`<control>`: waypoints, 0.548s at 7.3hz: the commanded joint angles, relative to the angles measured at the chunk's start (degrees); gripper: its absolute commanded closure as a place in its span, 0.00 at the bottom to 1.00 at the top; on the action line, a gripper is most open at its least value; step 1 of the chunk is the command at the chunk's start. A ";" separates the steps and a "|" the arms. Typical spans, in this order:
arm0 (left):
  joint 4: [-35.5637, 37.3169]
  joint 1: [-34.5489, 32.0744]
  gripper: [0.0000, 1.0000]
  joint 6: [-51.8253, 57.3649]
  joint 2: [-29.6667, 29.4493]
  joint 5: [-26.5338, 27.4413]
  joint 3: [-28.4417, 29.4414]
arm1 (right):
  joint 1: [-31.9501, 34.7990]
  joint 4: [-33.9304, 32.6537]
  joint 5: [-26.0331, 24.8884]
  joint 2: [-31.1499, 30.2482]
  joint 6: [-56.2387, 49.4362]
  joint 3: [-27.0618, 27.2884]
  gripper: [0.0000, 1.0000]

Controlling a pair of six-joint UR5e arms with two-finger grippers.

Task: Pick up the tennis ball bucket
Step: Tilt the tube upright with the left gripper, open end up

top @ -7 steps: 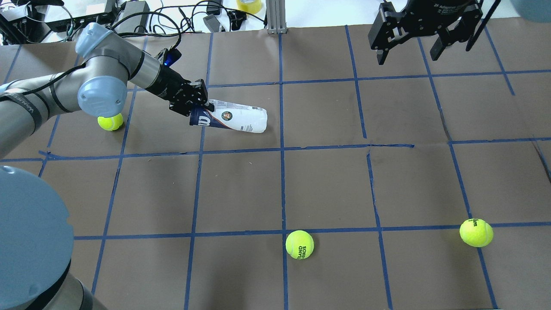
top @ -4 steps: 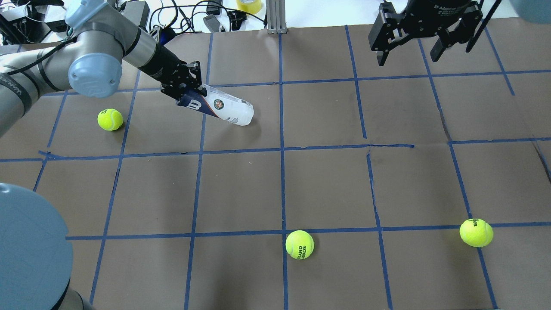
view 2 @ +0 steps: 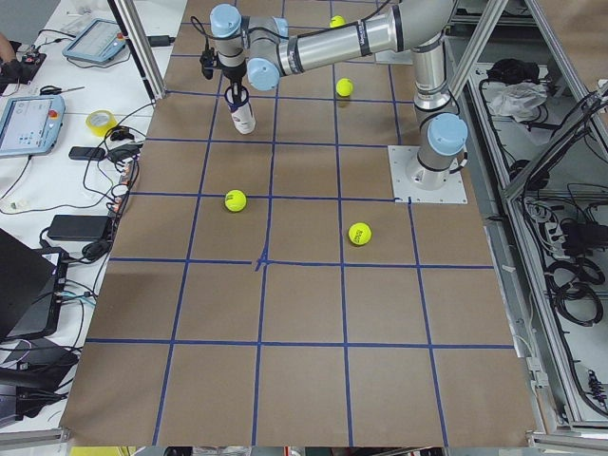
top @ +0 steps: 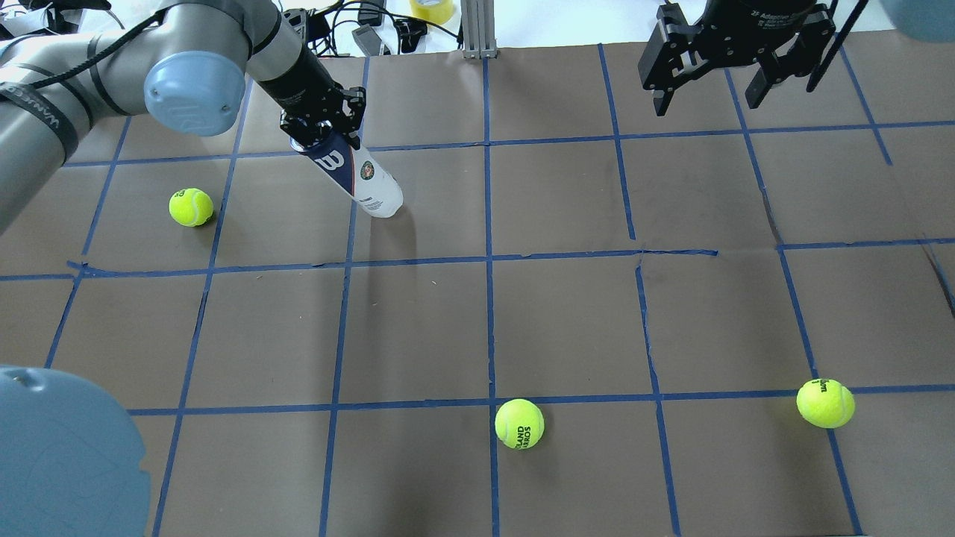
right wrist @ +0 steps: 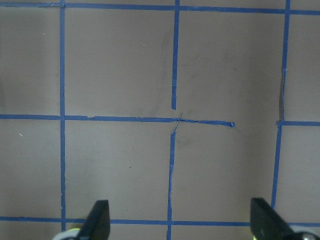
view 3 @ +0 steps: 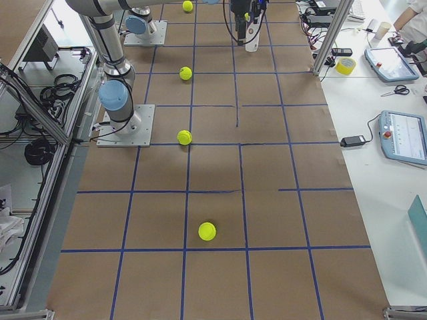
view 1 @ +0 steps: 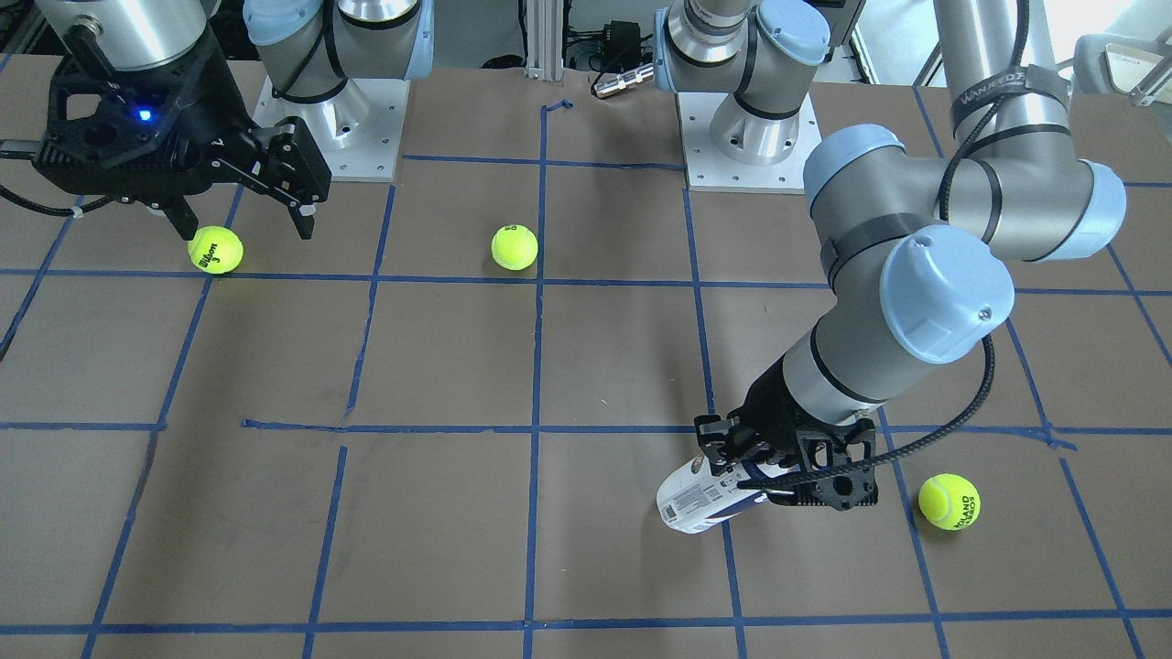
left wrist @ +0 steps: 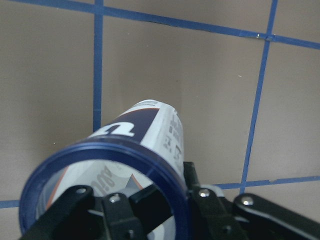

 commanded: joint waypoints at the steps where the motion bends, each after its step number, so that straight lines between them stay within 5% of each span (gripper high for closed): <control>1: -1.23 -3.10 1.00 -0.03 -0.51 4.12 2.37 | 0.00 0.09 0.00 -0.10 0.00 0.00 0.00; 4: 3.14 -5.57 1.00 -1.69 -2.61 4.39 2.29 | 0.00 0.00 0.00 -0.19 0.00 0.00 0.00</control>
